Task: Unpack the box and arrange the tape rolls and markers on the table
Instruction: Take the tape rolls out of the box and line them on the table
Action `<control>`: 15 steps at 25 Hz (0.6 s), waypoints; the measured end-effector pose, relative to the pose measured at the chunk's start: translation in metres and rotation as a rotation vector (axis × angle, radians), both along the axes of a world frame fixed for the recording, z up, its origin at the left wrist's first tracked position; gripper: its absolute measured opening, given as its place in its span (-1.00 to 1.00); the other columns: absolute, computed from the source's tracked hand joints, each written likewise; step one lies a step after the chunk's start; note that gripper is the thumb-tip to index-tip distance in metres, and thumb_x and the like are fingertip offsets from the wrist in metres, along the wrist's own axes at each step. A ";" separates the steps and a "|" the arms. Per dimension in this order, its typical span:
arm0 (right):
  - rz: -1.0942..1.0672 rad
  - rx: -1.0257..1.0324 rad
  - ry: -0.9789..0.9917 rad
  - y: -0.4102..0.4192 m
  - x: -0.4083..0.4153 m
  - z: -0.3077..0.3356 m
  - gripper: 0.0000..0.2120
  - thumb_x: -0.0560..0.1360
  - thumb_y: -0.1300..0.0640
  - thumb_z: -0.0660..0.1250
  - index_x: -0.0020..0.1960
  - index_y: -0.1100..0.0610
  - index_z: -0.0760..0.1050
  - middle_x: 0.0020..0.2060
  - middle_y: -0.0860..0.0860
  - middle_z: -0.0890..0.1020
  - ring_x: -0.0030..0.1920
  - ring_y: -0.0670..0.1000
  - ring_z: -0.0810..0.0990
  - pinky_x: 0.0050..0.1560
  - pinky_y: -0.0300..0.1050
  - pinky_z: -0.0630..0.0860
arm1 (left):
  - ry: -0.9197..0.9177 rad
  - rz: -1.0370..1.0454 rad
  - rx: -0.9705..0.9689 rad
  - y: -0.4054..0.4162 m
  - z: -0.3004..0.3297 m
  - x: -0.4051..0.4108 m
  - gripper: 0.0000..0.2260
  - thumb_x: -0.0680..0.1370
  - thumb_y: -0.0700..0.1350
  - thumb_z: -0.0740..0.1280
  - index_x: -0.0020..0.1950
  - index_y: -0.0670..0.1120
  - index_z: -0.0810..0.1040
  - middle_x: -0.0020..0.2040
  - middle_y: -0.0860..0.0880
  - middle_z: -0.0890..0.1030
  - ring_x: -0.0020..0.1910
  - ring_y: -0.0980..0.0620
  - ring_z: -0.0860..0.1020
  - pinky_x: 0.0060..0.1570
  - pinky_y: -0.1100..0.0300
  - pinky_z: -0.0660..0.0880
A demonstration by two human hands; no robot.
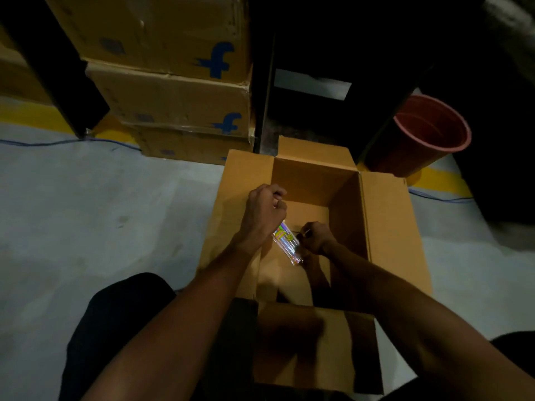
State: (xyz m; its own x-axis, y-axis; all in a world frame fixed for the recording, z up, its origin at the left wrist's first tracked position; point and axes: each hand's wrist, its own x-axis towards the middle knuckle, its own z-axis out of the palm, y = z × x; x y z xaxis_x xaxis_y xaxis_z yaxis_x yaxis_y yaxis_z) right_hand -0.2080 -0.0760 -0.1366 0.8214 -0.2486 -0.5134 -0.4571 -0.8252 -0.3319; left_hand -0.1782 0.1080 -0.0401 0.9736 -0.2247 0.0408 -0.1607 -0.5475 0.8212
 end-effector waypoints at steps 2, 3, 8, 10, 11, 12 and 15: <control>-0.012 0.004 0.008 0.005 -0.002 -0.011 -0.70 0.43 0.10 0.45 0.14 0.13 0.59 0.11 0.10 0.66 0.11 0.08 0.62 0.07 -0.19 0.50 | -0.016 -0.033 -0.010 0.007 -0.002 0.000 -0.74 0.45 -0.32 0.29 0.06 -0.10 0.64 -0.03 -0.02 0.63 -0.10 0.09 0.58 -0.03 0.17 0.60; -0.010 0.000 0.013 0.008 -0.004 -0.015 -0.68 0.41 0.11 0.45 0.16 0.12 0.58 0.12 0.10 0.65 0.12 0.09 0.62 0.07 -0.18 0.50 | -0.020 -0.053 -0.010 0.009 -0.003 0.000 -0.73 0.45 -0.32 0.28 0.06 -0.10 0.65 -0.04 -0.02 0.63 -0.11 0.09 0.59 -0.02 0.15 0.60; 0.113 -0.002 -0.006 0.020 -0.011 -0.038 -0.43 0.39 0.03 0.48 0.34 0.11 0.42 0.19 0.17 0.55 0.15 0.17 0.54 0.04 -0.14 0.44 | 0.008 -0.169 0.032 0.010 -0.003 0.003 -0.70 0.49 -0.30 0.31 0.17 -0.09 0.61 0.05 -0.02 0.63 -0.03 0.13 0.58 -0.02 0.26 0.58; 0.120 0.020 -0.013 0.024 -0.010 -0.046 -0.35 0.35 0.01 0.50 0.37 0.09 0.36 0.19 0.18 0.51 0.14 0.18 0.51 0.02 -0.15 0.41 | 0.001 -0.170 0.035 0.012 -0.006 0.001 -0.70 0.50 -0.29 0.32 0.20 -0.09 0.60 0.08 0.00 0.62 -0.03 0.16 0.57 -0.05 0.35 0.55; 0.107 0.037 -0.009 0.024 -0.009 -0.049 -0.32 0.35 0.01 0.51 0.39 0.08 0.34 0.19 0.17 0.50 0.15 0.18 0.50 0.02 -0.14 0.40 | -0.002 -0.171 0.034 0.013 -0.007 0.000 -0.70 0.50 -0.29 0.32 0.20 -0.09 0.60 0.08 0.00 0.62 -0.03 0.17 0.57 -0.06 0.38 0.54; 0.095 0.040 -0.005 0.025 -0.010 -0.051 -0.31 0.34 0.01 0.50 0.40 0.05 0.32 0.19 0.15 0.49 0.15 0.18 0.48 0.05 -0.12 0.42 | -0.007 -0.177 0.030 0.013 -0.008 0.000 -0.70 0.50 -0.29 0.32 0.20 -0.10 0.60 0.08 0.00 0.62 -0.04 0.17 0.57 -0.08 0.40 0.53; 0.062 -0.002 -0.023 0.030 -0.013 -0.059 -0.37 0.33 0.05 0.44 0.37 -0.05 0.35 0.18 0.11 0.49 0.16 0.16 0.45 0.14 -0.01 0.50 | -0.023 -0.189 0.016 0.014 -0.009 0.001 -0.70 0.48 -0.32 0.31 0.18 -0.12 0.61 0.06 -0.03 0.63 -0.05 0.17 0.58 -0.10 0.41 0.54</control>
State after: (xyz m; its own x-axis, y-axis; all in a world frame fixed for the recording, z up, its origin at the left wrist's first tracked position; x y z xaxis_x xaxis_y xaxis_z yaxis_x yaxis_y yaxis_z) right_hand -0.2215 -0.0458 -0.1954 0.8469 -0.1975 -0.4937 -0.3971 -0.8524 -0.3402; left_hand -0.1769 0.1216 -0.0487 0.9127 -0.4045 0.0573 -0.2805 -0.5186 0.8077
